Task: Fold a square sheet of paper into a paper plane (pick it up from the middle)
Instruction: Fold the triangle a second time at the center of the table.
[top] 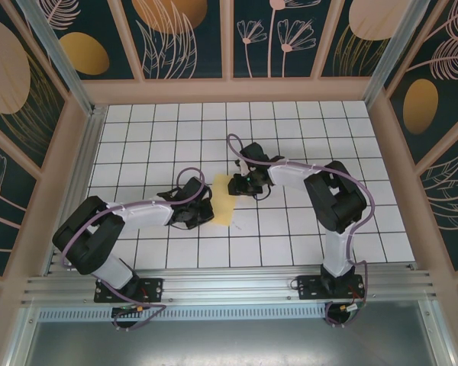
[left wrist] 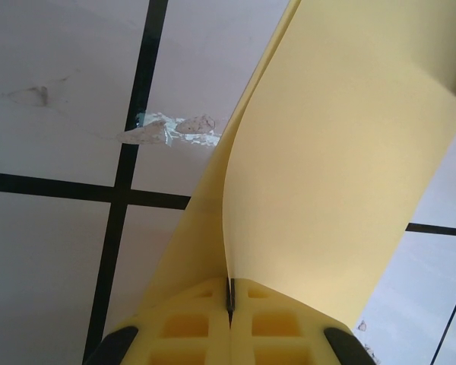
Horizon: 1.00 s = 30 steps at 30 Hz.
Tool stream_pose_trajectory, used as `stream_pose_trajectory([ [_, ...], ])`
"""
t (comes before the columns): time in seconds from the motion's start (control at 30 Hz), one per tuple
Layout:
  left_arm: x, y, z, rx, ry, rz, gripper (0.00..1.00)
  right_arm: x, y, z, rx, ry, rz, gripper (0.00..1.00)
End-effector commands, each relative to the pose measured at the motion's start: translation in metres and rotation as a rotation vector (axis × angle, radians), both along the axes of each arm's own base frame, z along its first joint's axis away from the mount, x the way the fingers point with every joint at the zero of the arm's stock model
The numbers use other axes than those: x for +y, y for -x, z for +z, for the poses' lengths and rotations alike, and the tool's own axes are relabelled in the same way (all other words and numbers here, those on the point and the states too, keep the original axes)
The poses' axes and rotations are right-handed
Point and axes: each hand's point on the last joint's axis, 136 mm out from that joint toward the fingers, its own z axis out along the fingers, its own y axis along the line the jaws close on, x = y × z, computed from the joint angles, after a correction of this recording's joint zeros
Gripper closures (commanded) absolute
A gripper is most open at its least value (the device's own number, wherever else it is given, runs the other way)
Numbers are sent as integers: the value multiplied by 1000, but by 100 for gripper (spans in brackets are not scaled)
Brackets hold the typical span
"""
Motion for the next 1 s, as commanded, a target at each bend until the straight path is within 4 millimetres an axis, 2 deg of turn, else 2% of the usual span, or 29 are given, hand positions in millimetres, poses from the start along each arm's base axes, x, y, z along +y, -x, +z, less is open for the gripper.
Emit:
stream_pose_trajectory([
  [0.0,-1,-1,7,-16,-12,-18,100,13,-12,18,-42,-73,17,66],
  [0.17,-3,-2,5,-11,-13,-21,100,15,-17,43,-103,-127,10,67],
  [0.27,-3,-2,5,-10,-11,-20,100,18,-17,44,-102,-142,13,64],
  [0.43,-4,-3,5,-11,-12,-22,100,19,-17,22,-43,-109,10,64],
  [0.77,-8,-7,13,-26,5,-21,100,-3,-20,-19,25,32,-57,68],
  [0.9,-17,-14,26,-68,58,-21,77,-5,-14,-26,51,38,-52,68],
  [0.97,-21,-18,32,-91,86,-19,70,-5,-12,-28,58,38,-53,68],
])
